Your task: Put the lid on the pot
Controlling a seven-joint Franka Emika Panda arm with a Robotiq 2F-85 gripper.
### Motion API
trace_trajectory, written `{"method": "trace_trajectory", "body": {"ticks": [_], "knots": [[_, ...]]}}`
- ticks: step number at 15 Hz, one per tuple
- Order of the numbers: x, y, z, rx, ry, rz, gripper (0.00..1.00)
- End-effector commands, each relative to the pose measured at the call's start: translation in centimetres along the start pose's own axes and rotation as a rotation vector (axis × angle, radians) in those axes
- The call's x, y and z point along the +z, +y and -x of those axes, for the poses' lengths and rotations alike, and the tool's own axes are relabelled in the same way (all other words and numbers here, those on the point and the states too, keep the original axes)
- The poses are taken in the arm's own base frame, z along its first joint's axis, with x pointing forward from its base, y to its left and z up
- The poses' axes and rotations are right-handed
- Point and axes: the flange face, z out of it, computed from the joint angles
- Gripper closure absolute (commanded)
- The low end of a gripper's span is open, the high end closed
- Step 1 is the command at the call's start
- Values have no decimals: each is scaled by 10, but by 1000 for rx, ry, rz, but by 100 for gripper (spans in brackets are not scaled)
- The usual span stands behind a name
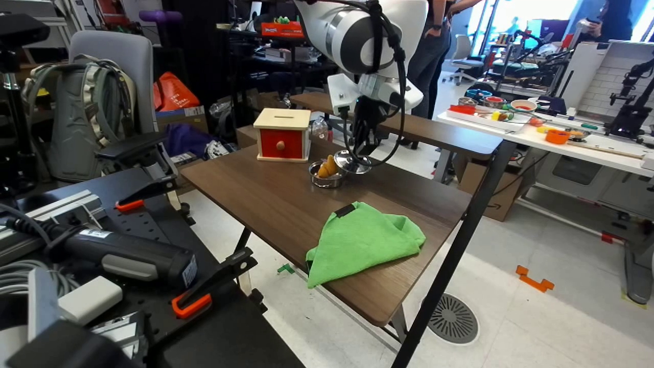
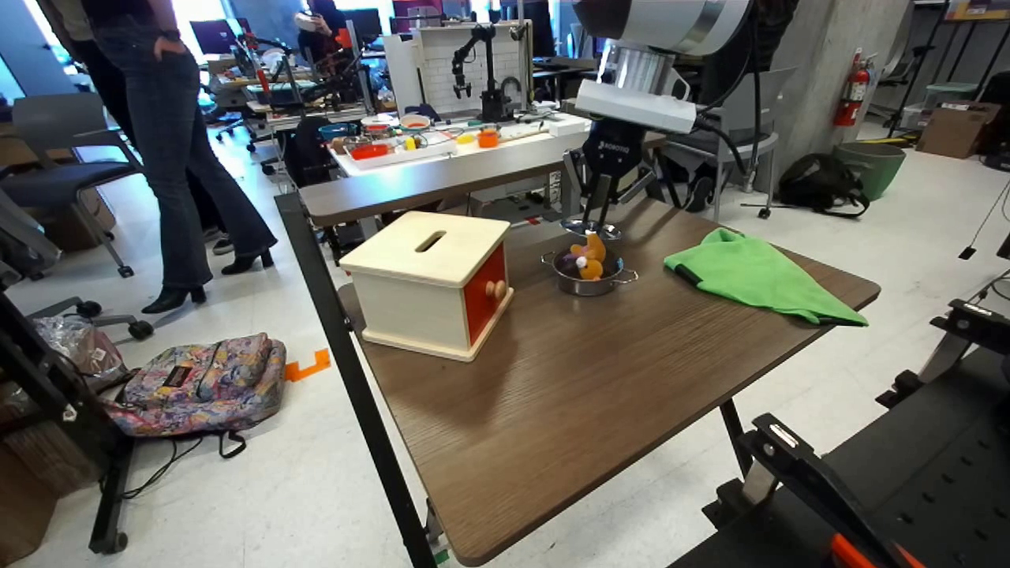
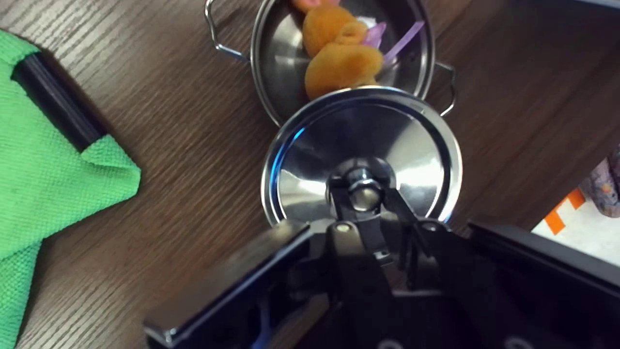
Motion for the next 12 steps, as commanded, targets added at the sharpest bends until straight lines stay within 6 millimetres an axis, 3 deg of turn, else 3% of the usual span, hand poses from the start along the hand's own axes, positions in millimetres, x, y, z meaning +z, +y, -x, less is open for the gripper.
{"method": "trace_trajectory", "body": {"ticks": [1,6,12], "knots": [[-24,-5,26,-50,-17,-15,95],[-26,-5,50,-98,-46,3,95],[-9,0,66,-135,-76,34,95]]}}
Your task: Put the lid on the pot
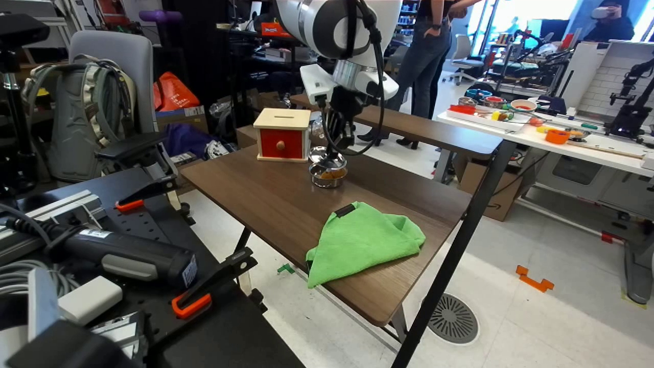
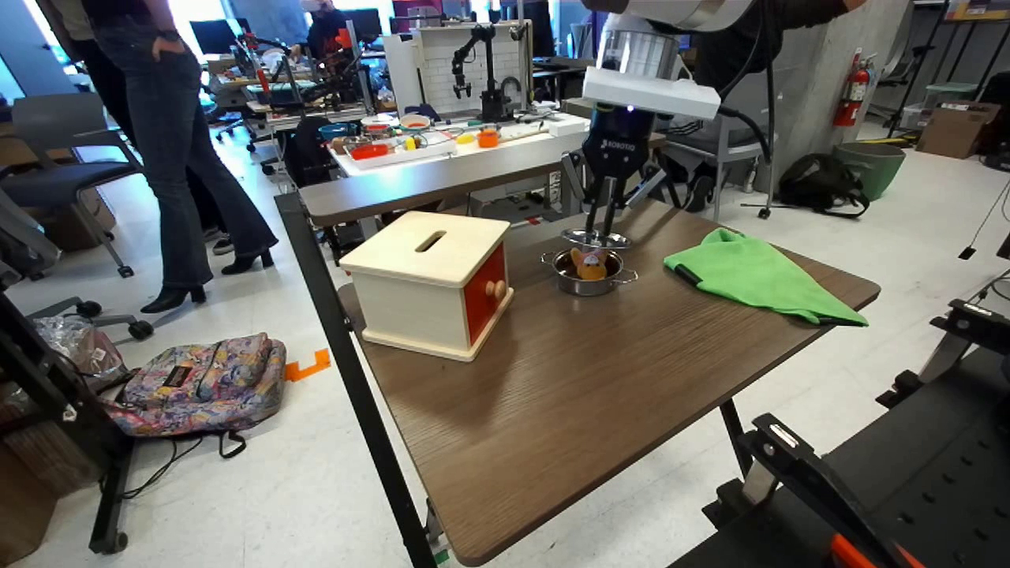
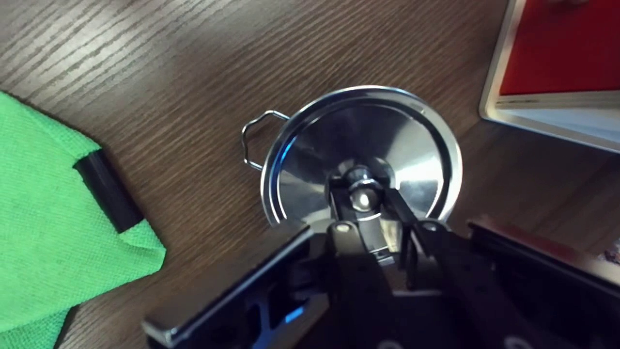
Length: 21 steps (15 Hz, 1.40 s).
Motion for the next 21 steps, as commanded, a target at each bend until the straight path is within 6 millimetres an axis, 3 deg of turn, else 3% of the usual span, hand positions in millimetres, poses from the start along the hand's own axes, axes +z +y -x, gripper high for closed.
{"method": "trace_trajectory", "body": {"ticks": [1,5,20,21], "knots": [[5,0,11,-27,-4,-3,95],[17,-1,14,-42,5,11,95],[29,7,15,-92,232,47,95],[30,8,15,-90,238,53,55]]}}
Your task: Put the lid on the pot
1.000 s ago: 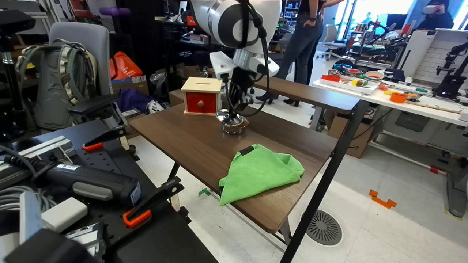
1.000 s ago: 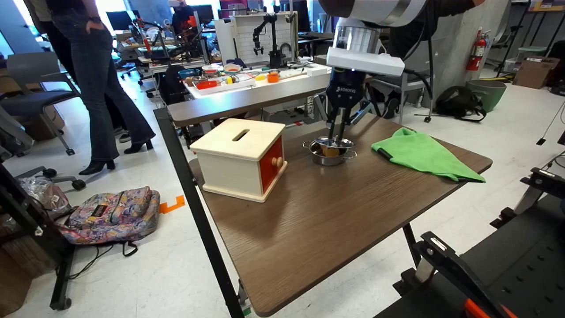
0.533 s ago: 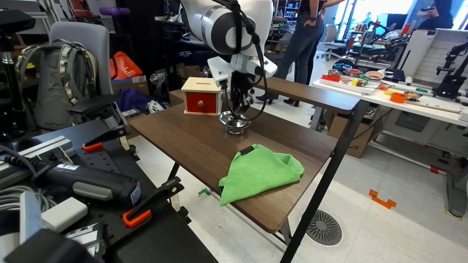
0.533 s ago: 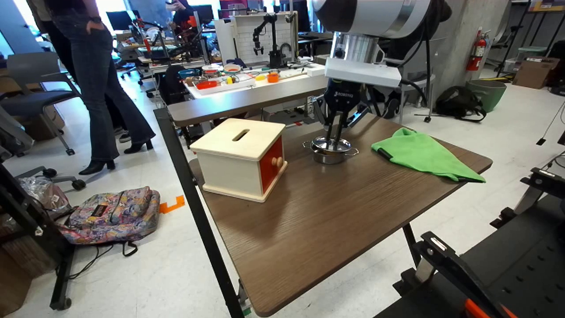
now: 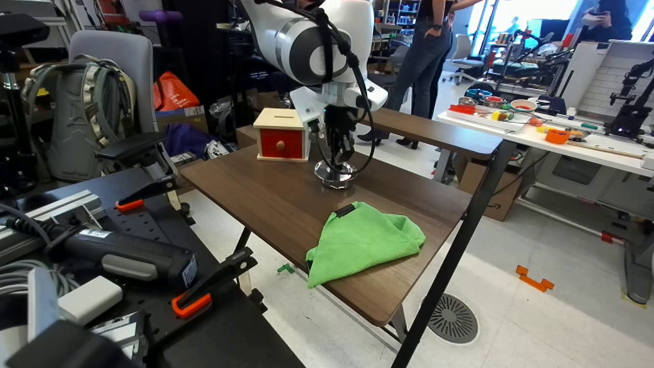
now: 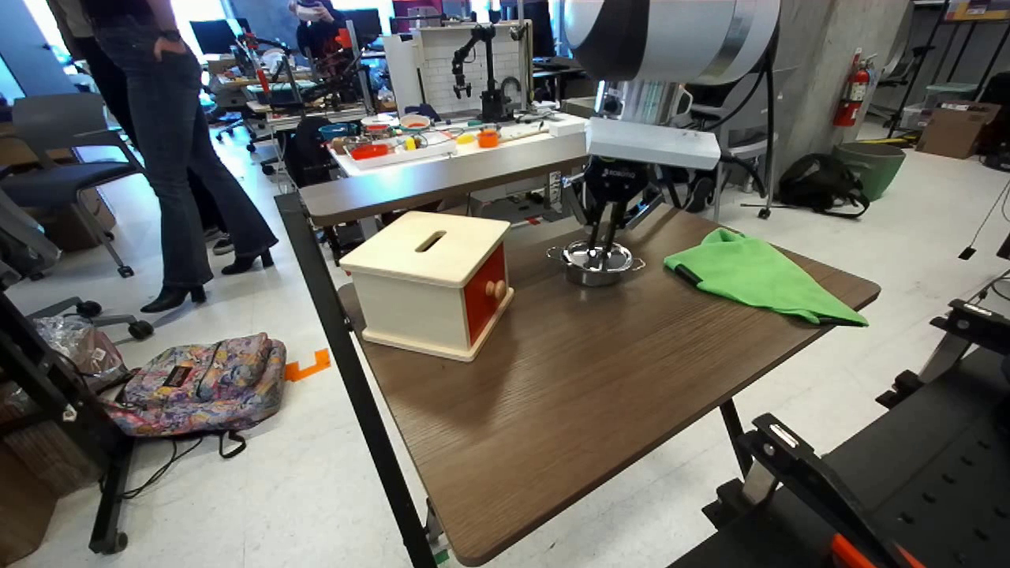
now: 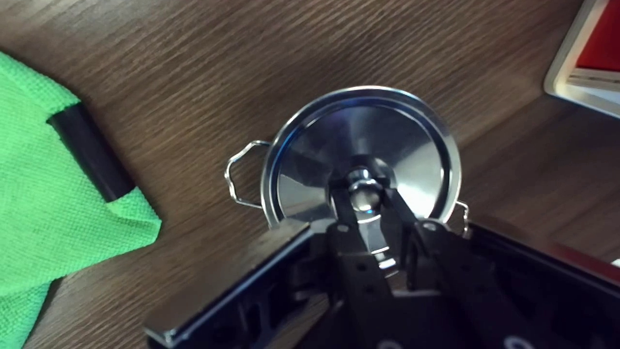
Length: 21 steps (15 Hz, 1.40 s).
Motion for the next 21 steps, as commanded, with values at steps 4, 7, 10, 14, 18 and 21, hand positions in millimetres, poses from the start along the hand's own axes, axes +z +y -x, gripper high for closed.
{"method": "trace_trajectory", "body": {"ticks": [4,7,10,14,18,21], "knots": [[1,9,2,-31,53,48,34],[0,13,1,-34,46,56,11],[-4,15,0,-31,43,56,0],[-22,14,1,-27,40,43,0],[-56,18,7,-35,21,28,0],[-47,16,0,-29,24,35,0]]}}
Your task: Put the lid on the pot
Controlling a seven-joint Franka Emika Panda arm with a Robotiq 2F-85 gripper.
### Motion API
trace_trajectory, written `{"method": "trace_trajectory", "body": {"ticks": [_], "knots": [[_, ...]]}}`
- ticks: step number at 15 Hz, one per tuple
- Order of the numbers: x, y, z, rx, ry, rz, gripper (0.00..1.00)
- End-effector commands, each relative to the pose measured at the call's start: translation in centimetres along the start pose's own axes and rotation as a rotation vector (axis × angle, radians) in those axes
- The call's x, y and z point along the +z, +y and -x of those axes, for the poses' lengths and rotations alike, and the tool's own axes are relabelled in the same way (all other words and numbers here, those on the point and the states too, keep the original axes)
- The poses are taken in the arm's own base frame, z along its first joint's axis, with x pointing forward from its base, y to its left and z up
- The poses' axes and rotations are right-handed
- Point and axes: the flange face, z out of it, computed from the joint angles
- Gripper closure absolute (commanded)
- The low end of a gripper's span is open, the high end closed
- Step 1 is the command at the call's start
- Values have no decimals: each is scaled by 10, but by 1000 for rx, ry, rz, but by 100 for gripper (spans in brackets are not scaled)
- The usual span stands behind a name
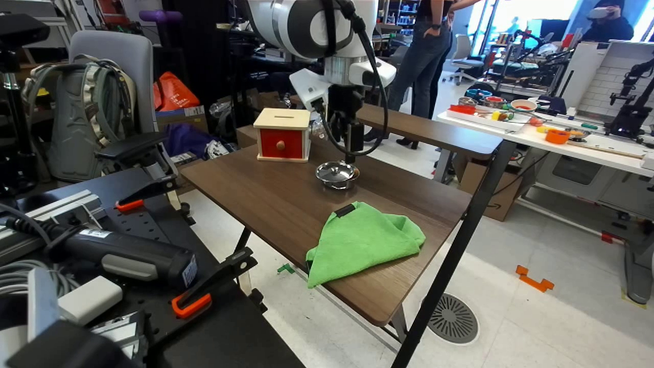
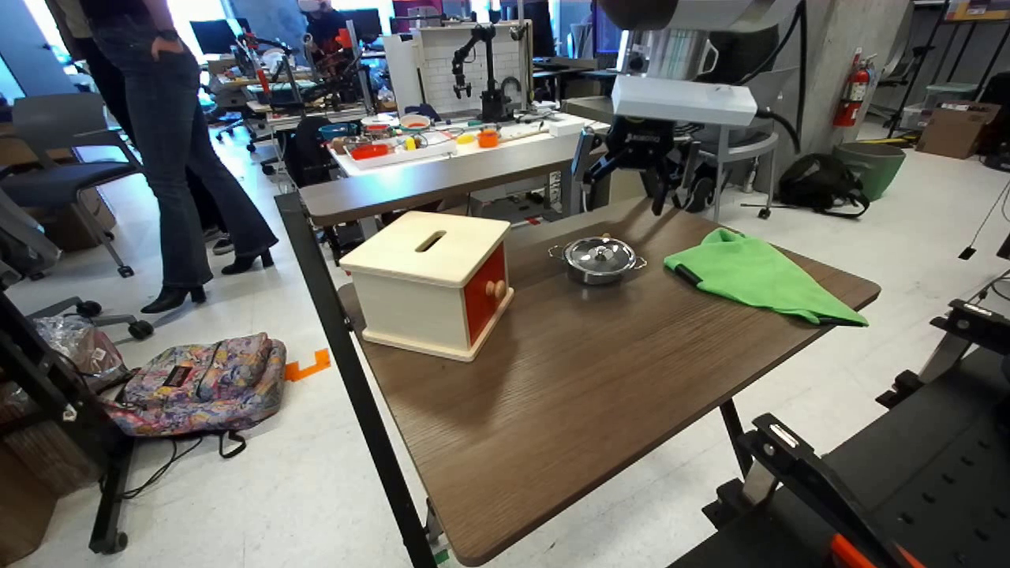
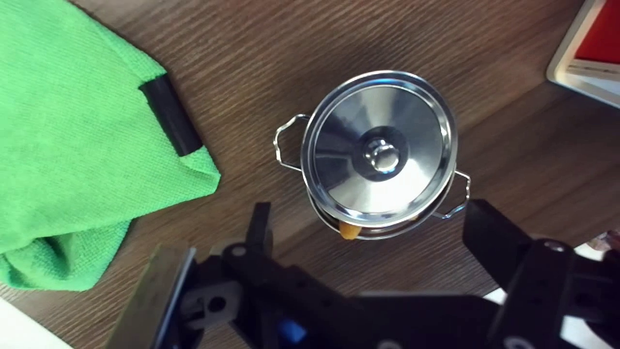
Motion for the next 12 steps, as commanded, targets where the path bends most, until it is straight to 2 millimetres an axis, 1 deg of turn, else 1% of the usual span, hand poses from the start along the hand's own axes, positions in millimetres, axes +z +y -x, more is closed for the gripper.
{"method": "trace_trajectory", "body": {"ticks": [1,3,12], "knots": [[-5,3,2,-2,-7,2,0],[-9,5,4,-3,-11,3,0],[-7,6,7,-4,-17,5,0]]}}
